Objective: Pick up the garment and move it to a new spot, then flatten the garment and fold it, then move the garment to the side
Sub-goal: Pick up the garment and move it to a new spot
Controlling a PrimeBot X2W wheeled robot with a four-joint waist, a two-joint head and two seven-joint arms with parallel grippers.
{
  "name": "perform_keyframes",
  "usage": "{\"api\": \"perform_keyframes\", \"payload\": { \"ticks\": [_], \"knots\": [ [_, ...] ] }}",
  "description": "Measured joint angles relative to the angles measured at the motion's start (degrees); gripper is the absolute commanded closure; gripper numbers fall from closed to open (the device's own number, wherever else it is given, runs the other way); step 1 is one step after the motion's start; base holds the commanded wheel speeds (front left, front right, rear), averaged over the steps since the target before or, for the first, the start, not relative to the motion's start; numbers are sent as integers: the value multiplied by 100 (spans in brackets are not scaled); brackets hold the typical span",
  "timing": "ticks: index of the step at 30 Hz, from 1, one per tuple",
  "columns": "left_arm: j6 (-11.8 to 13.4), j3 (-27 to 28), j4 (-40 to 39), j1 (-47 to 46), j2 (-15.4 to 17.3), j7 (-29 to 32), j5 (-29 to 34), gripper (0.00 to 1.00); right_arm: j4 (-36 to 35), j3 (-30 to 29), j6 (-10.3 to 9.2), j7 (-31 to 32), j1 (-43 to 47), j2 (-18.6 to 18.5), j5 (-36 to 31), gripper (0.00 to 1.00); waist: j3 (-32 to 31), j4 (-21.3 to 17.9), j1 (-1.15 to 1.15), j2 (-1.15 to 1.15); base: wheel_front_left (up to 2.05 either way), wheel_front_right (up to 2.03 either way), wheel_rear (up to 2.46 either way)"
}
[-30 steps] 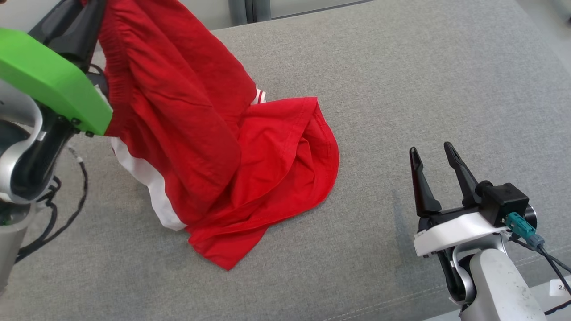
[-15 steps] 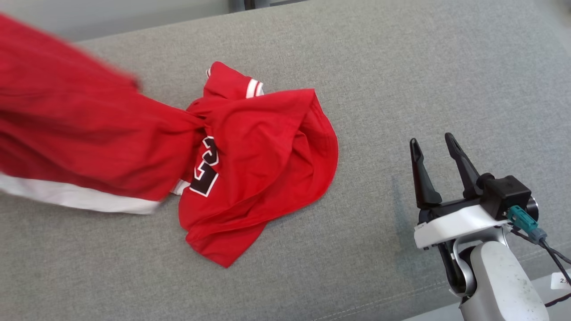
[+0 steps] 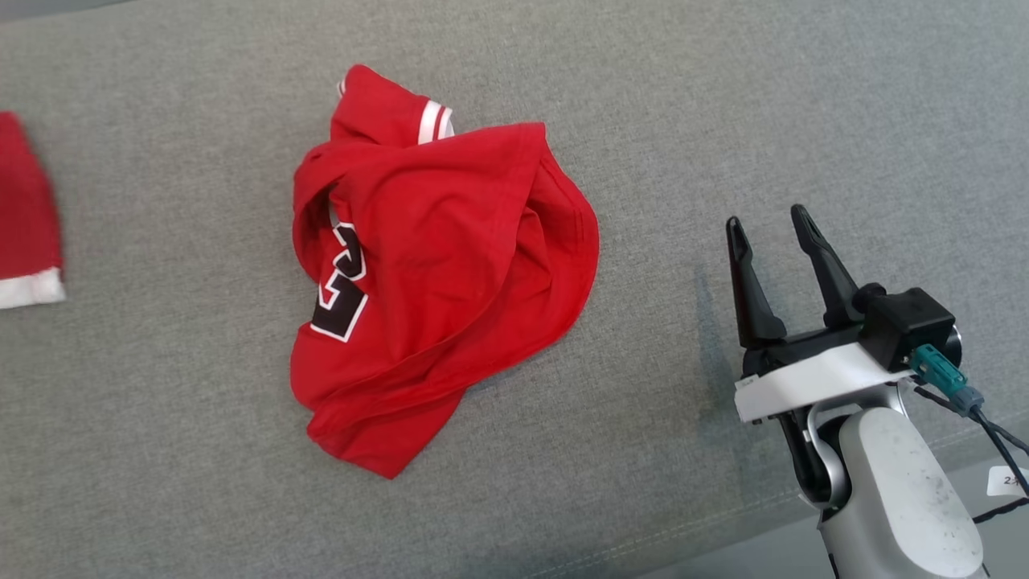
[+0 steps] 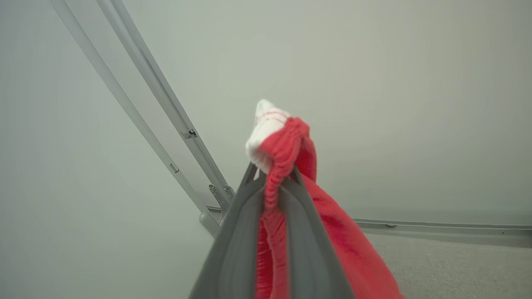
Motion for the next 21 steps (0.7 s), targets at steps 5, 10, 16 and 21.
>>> {"api": "perform_keyframes", "payload": {
  "ticks": [5,10,16,21],
  "knots": [
    [93,58,303,-112,312,-220,235,100,-12,26,0,0,-88,1,21,0,249,-72,0,0,0,0,0],
    [232,174,481,-317,567,-568,469,100,-29,5,0,0,-175,2,-9,0,476,-115,0,0,0,0,0],
    [226,80,525,-398,423,-564,413,100,-35,35,0,0,-216,1,-35,0,626,-84,0,0,0,0,0],
    [149,129,804,-140,-297,-400,-198,100,-45,157,0,0,-369,3,-34,0,729,-46,0,1,0,0,0]
  ]
}}
